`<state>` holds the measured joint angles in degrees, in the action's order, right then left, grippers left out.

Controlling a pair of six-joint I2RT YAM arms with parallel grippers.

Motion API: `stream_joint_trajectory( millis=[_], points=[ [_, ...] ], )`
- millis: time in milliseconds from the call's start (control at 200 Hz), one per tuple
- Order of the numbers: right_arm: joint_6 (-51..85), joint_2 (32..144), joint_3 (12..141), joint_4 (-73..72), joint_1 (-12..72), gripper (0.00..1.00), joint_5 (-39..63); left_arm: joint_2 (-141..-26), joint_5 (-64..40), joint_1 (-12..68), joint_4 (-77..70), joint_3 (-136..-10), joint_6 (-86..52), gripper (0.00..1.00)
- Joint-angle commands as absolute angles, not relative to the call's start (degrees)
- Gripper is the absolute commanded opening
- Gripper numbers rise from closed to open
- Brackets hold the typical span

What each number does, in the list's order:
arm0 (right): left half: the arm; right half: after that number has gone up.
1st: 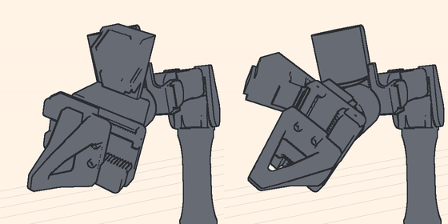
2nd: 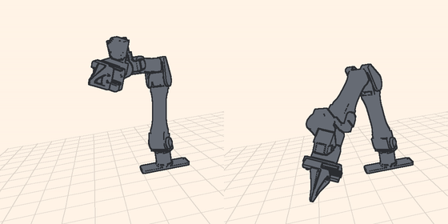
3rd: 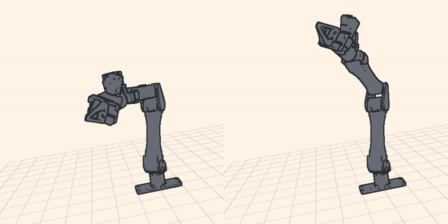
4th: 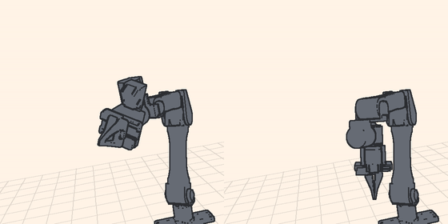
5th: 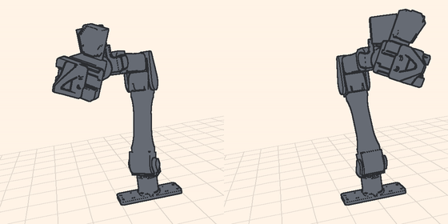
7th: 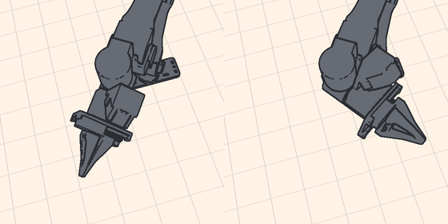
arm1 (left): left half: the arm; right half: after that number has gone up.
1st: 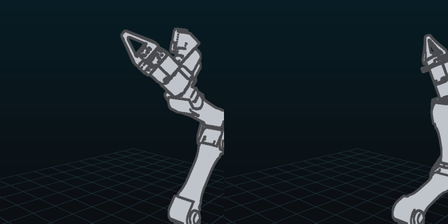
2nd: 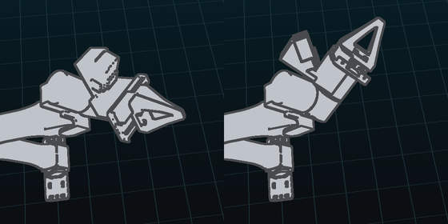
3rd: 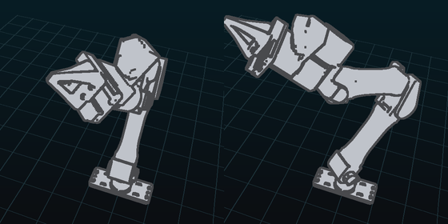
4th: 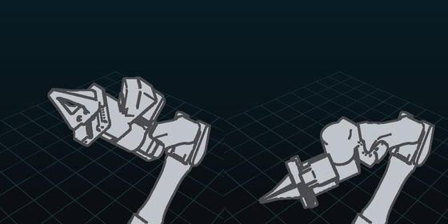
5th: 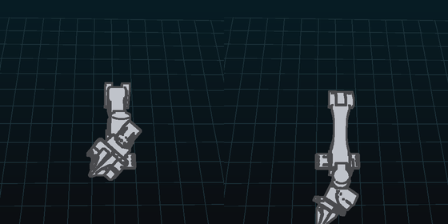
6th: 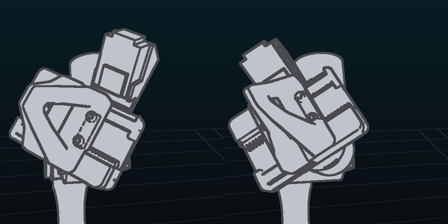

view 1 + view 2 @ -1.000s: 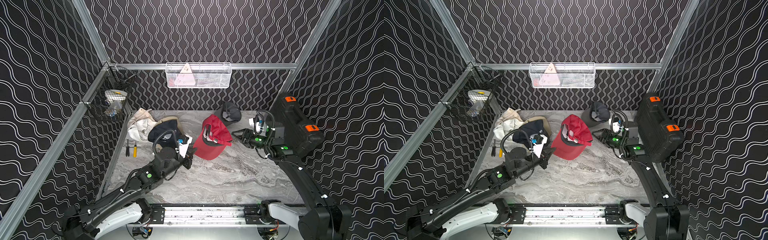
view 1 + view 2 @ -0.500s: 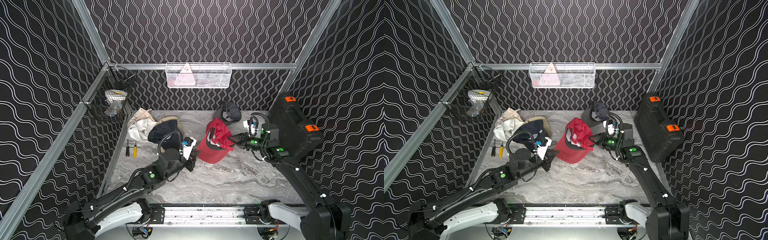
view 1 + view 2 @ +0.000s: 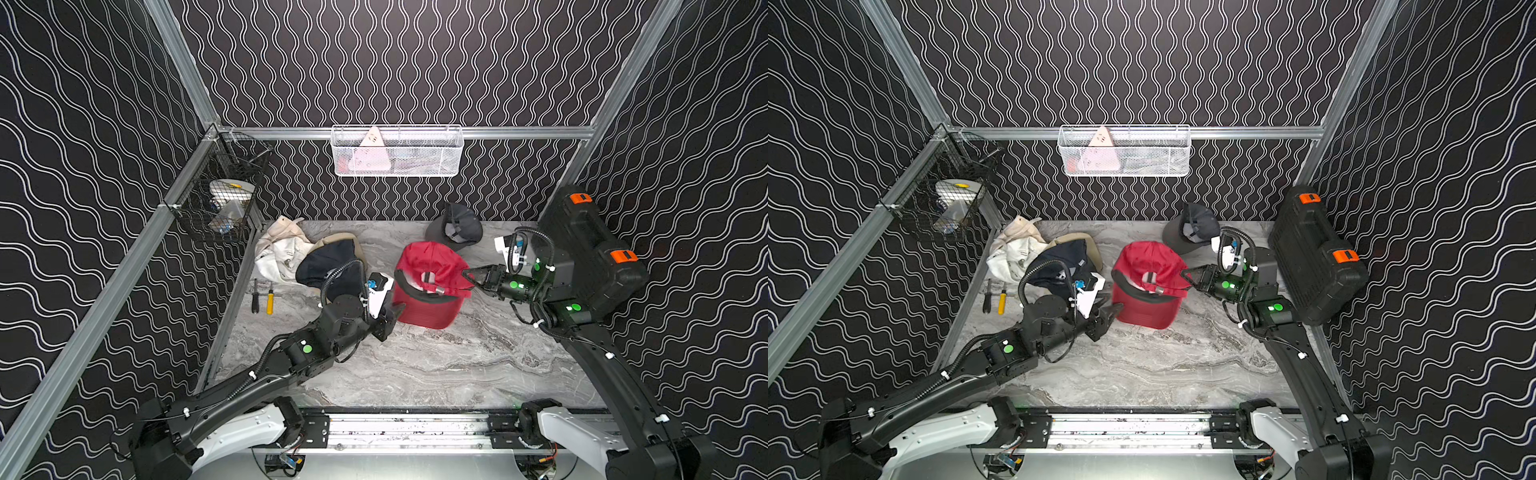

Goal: Open the adjustable buckle of the baseball cap
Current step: Pick up the baseball cap.

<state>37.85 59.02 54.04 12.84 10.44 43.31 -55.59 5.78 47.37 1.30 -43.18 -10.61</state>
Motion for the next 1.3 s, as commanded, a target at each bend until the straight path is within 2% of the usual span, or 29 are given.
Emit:
stream_joint_trajectory(
  millis=[0, 100, 315, 705, 1296],
  points=[
    [37.84, 57.79, 54.71, 12.76, 10.37, 0.00, 41.95, -55.77, 6.17, 47.87, 4.52, -44.43, -9.87, 0.62],
    [38.24, 56.82, 54.97, 12.68, 10.37, 0.00, 41.91, -55.38, 7.53, 48.53, 5.88, -44.54, -9.67, 0.69],
    [38.46, 56.14, 55.29, 13.43, 10.37, 0.00, 41.71, -54.66, 6.55, 50.04, 4.48, -45.52, -10.11, 0.72],
    [43.97, 55.87, 52.43, 8.08, 10.37, 0.00, 43.33, -60.86, 5.67, 55.31, -4.81, -51.83, -8.44, 0.84],
    [48.91, 53.33, 49.22, 3.48, 11.57, 0.00, 45.48, -77.34, 8.35, 56.51, -14.42, -59.28, -7.30, 0.88]
  ],
)
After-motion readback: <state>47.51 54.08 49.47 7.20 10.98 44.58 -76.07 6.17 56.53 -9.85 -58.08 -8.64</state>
